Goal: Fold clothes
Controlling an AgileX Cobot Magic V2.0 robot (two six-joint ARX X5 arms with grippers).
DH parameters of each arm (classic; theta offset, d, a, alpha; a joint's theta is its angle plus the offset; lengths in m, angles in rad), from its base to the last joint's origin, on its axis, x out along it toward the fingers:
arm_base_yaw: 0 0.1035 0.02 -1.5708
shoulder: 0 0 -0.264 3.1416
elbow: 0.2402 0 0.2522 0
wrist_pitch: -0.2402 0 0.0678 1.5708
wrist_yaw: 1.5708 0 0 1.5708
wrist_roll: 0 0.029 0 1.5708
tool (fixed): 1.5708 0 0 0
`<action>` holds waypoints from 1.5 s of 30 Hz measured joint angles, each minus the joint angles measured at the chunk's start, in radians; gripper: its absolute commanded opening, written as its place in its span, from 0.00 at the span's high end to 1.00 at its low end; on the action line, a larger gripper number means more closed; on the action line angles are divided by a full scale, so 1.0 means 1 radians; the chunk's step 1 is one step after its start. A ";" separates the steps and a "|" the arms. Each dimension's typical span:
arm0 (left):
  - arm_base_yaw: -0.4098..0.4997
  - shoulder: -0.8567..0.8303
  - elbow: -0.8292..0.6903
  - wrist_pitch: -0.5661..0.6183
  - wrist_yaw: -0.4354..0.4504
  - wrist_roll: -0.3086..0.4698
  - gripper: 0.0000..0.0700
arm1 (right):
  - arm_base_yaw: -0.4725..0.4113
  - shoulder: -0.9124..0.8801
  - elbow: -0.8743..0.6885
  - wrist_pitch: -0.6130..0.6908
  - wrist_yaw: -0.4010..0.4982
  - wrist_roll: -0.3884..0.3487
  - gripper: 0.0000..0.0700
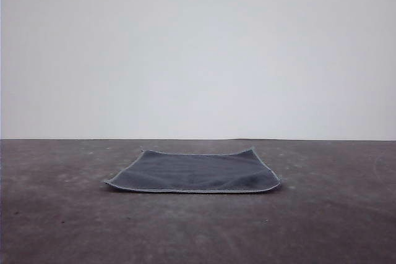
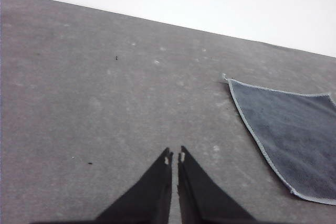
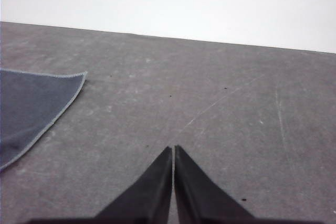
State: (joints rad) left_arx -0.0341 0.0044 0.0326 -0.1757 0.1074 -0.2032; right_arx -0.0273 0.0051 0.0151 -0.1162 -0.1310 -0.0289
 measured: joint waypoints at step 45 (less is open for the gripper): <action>-0.010 1.162 0.908 -0.093 0.237 0.065 0.99 | 0.010 1.097 0.901 -0.241 -0.286 0.110 1.00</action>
State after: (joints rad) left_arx -0.0444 1.1660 0.9409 -0.2684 0.3443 -0.1378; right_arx -0.0168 1.1026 0.9161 -0.3569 -0.4167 0.0813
